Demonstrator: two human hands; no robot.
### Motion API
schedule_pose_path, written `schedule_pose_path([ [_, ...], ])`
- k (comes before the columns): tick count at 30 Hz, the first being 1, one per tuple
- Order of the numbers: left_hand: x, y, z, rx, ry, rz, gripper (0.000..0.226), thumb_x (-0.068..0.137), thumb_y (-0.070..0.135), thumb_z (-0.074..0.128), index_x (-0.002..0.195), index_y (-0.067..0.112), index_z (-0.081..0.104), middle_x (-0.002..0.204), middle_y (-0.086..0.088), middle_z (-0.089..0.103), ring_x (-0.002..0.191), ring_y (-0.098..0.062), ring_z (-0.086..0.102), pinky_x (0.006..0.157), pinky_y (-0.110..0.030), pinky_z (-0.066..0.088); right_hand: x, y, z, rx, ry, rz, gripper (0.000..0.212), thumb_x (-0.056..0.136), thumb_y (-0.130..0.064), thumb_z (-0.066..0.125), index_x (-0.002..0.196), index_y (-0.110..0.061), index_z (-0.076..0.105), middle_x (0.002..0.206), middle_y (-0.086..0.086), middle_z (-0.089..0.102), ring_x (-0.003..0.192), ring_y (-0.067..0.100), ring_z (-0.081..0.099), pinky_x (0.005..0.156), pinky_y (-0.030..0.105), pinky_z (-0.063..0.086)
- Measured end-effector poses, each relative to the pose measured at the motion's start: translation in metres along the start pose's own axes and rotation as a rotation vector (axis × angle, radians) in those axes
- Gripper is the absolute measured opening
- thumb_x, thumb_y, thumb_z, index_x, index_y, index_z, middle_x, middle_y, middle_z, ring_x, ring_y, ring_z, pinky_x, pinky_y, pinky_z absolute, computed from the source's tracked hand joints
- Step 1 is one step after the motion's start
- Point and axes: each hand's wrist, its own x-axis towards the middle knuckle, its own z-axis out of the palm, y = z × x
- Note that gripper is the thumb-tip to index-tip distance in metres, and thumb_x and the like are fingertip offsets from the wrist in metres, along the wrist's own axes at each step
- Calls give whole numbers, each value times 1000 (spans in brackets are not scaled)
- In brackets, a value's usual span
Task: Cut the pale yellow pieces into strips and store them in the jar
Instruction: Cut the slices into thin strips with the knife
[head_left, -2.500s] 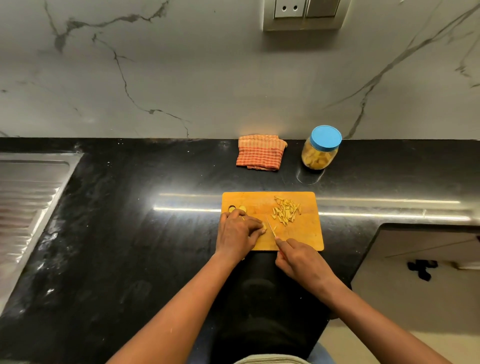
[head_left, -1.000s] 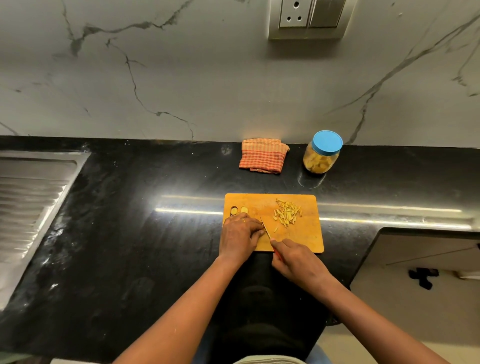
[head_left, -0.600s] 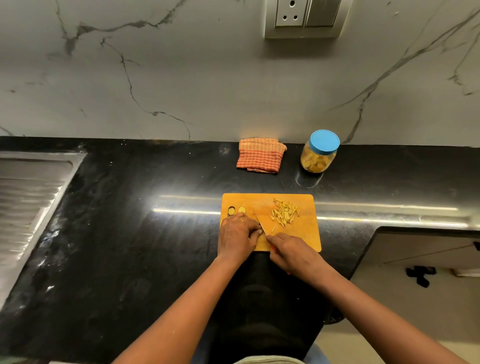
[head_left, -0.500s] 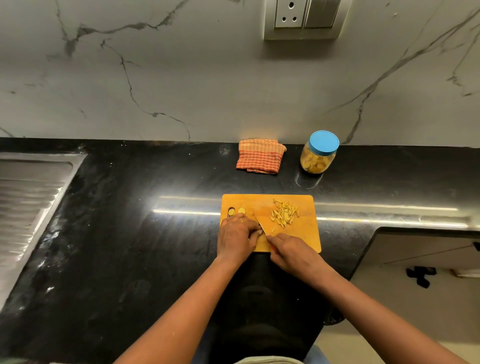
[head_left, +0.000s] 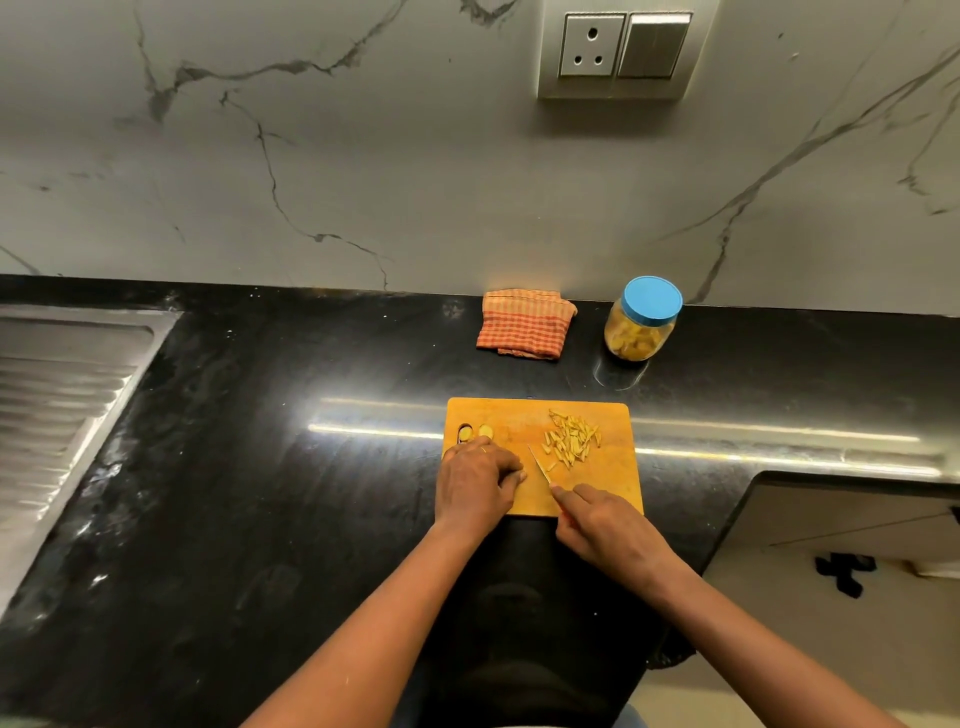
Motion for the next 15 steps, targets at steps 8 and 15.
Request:
schedule_pose_path([
  [8, 0, 4, -4, -9, -15, -7, 16, 84, 38, 69, 97, 32, 76, 97, 13, 69, 98, -11, 59, 94, -32, 43, 9, -17, -1, 57, 53, -34, 44, 96, -24, 50, 138, -10, 51, 101, 8, 64, 86, 22, 61, 75, 31, 50],
  [15, -1, 3, -1, -42, 6, -3, 11, 82, 34, 73, 91, 30, 77, 91, 10, 68, 92, -12, 59, 91, -32, 44, 8, -14, -1, 73, 13, -13, 44, 99, -28, 46, 140, -14, 48, 109, 5, 63, 92, 18, 60, 80, 28, 50],
])
